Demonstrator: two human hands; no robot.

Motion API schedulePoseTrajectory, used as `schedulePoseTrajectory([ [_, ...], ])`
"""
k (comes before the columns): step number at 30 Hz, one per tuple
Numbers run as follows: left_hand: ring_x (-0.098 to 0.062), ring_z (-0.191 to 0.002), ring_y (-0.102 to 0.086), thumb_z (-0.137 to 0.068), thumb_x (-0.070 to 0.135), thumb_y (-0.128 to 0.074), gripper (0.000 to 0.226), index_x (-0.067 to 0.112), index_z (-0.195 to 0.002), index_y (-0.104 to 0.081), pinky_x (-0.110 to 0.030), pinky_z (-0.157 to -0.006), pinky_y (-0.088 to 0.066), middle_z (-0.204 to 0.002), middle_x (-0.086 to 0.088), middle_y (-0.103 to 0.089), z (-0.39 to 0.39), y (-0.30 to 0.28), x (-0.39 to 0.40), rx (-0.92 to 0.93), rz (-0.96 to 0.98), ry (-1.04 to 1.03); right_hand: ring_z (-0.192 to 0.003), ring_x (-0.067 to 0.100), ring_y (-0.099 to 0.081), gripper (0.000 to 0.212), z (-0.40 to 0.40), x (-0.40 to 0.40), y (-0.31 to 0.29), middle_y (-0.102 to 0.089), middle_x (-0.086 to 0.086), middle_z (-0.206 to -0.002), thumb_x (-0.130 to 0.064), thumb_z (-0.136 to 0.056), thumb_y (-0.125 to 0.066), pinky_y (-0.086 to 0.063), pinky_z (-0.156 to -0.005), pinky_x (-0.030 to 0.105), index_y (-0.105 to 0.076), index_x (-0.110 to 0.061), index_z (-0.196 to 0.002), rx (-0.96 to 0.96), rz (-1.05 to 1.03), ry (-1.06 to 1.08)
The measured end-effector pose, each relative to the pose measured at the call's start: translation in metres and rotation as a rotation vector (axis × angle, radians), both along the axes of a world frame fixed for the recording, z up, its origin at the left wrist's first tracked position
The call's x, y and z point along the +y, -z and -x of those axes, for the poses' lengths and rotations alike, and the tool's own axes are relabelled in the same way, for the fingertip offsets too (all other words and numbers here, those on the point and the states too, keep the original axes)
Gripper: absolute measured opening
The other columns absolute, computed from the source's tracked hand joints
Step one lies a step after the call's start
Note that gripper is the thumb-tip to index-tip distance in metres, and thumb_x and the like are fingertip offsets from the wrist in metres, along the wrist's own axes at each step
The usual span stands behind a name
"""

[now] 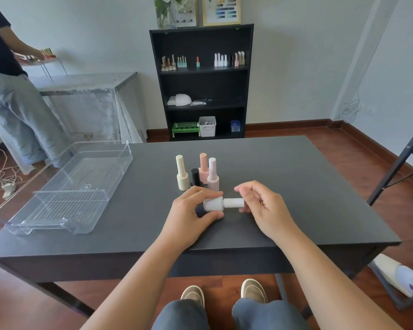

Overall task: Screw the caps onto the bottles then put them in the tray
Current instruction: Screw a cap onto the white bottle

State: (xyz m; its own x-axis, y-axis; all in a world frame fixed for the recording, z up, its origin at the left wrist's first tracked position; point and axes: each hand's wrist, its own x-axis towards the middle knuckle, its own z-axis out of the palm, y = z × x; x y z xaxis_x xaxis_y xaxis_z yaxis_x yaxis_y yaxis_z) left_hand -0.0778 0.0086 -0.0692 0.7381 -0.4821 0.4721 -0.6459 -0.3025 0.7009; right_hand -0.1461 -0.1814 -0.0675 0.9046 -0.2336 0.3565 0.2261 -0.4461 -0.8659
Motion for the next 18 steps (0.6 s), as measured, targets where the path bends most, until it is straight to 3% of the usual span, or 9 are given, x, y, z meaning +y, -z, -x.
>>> schedulePoseTrajectory([
  [2, -0.005, -0.102, -0.061, -0.072, 0.016, -0.084, 0.04, 0.026, -0.108, -0.072, -0.013, -0.091, -0.043, -0.107, 0.013, -0.064, -0.0005, 0.0, 0.0006, 0.003, 0.007, -0.007, -0.077, 0.003, -0.06, 0.018, 0.0005, -0.0008, -0.0015, -0.065, -0.019, -0.084, -0.04, -0.091, -0.056, -0.044, -0.069, 0.01, -0.065, -0.03, -0.103, -0.031, 0.001, -0.035],
  [4, -0.004, -0.102, -0.061, -0.072, 0.016, -0.084, 0.039, 0.026, -0.108, -0.072, -0.013, -0.09, -0.043, -0.106, 0.013, -0.064, -0.0005, -0.0002, 0.0008, 0.0, 0.009, -0.008, -0.084, 0.008, -0.058, 0.021, 0.0011, -0.0023, -0.0001, -0.061, -0.014, -0.1, -0.024, -0.086, -0.07, -0.045, -0.074, 0.013, -0.065, -0.028, -0.106, -0.074, 0.119, -0.063],
  [8, -0.005, -0.101, -0.06, -0.072, 0.016, -0.084, 0.039, 0.026, -0.108, -0.072, -0.012, -0.09, -0.043, -0.106, 0.012, -0.064, 0.0001, 0.0, 0.0003, -0.002, 0.001, -0.011, -0.083, 0.009, -0.057, 0.026, 0.0, -0.003, 0.0039, -0.061, -0.01, -0.094, -0.005, -0.08, -0.073, -0.044, -0.075, 0.014, -0.067, -0.023, -0.098, -0.122, 0.217, -0.073],
  [14, -0.006, -0.103, -0.06, -0.072, 0.017, -0.085, 0.04, 0.028, -0.109, -0.072, -0.015, -0.092, -0.044, -0.107, 0.012, -0.064, 0.0004, 0.0003, -0.0002, -0.006, -0.018, 0.003, -0.06, 0.003, -0.054, 0.01, -0.0015, -0.0021, 0.0058, -0.064, -0.006, -0.066, -0.031, -0.096, -0.054, -0.039, -0.058, 0.012, -0.063, -0.034, -0.097, 0.001, 0.132, 0.002],
  [16, -0.007, -0.103, -0.061, -0.072, 0.018, -0.084, 0.04, 0.029, -0.109, -0.071, -0.017, -0.092, -0.045, -0.107, 0.013, -0.064, 0.0, 0.0004, 0.0, 0.0, -0.016, -0.001, -0.061, 0.004, -0.055, 0.019, -0.001, -0.0015, 0.0042, -0.063, -0.013, -0.066, -0.041, -0.098, -0.044, -0.038, -0.056, 0.011, -0.062, -0.035, -0.1, 0.004, 0.119, 0.005],
  [18, -0.007, -0.102, -0.06, -0.072, 0.018, -0.084, 0.04, 0.03, -0.108, -0.071, -0.017, -0.091, -0.046, -0.107, 0.014, -0.064, -0.0007, 0.0002, 0.0004, 0.003, -0.011, -0.01, -0.067, 0.004, -0.055, 0.018, -0.0005, -0.001, 0.0018, -0.061, -0.02, -0.075, -0.04, -0.095, -0.051, -0.039, -0.061, 0.01, -0.063, -0.031, -0.103, -0.025, 0.084, -0.037],
])
